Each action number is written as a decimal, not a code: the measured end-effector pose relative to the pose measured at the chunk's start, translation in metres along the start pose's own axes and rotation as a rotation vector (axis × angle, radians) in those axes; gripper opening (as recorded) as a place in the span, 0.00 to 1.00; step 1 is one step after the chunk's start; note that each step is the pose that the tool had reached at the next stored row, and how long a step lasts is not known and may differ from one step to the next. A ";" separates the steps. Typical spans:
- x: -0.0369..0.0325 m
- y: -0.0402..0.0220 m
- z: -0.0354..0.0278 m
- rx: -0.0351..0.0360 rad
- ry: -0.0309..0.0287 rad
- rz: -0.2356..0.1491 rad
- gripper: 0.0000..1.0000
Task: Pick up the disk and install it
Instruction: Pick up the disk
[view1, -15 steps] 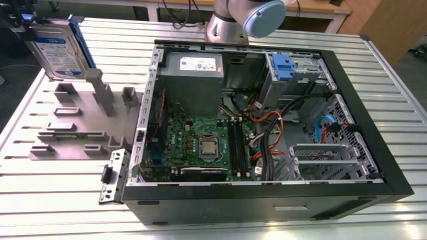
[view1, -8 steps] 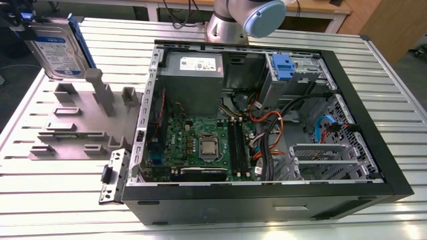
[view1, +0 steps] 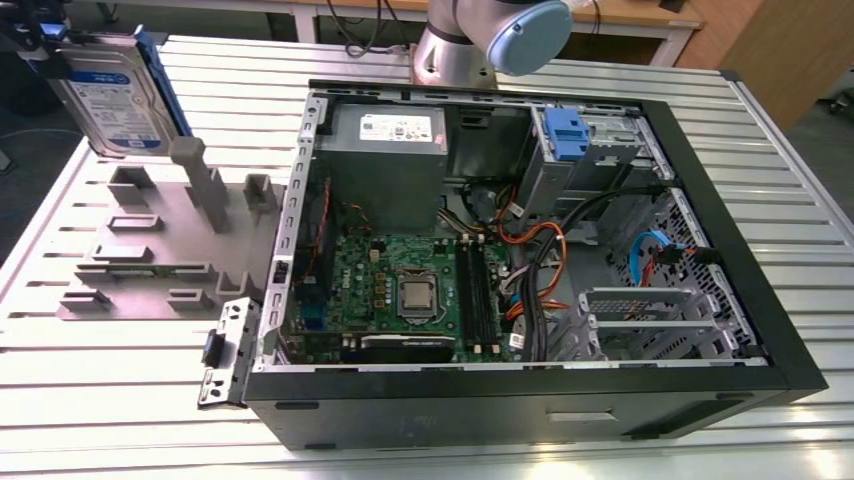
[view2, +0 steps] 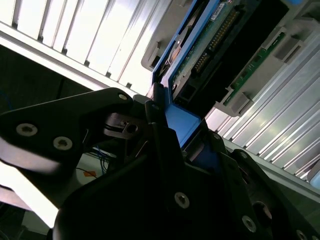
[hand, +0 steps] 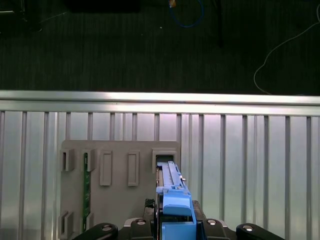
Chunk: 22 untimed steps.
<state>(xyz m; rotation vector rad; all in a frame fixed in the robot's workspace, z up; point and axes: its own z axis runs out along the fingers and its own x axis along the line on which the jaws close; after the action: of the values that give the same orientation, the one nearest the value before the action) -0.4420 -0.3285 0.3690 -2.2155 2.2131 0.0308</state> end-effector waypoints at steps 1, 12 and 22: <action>0.0000 0.0000 -0.0002 0.0000 0.0000 0.000 0.37; -0.0001 0.0000 -0.0029 0.0000 0.0000 0.000 0.37; -0.0001 0.0000 -0.0054 0.0001 -0.0001 0.000 0.37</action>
<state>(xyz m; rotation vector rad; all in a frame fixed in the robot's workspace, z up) -0.4420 -0.3285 0.3744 -2.2154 2.2130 0.0308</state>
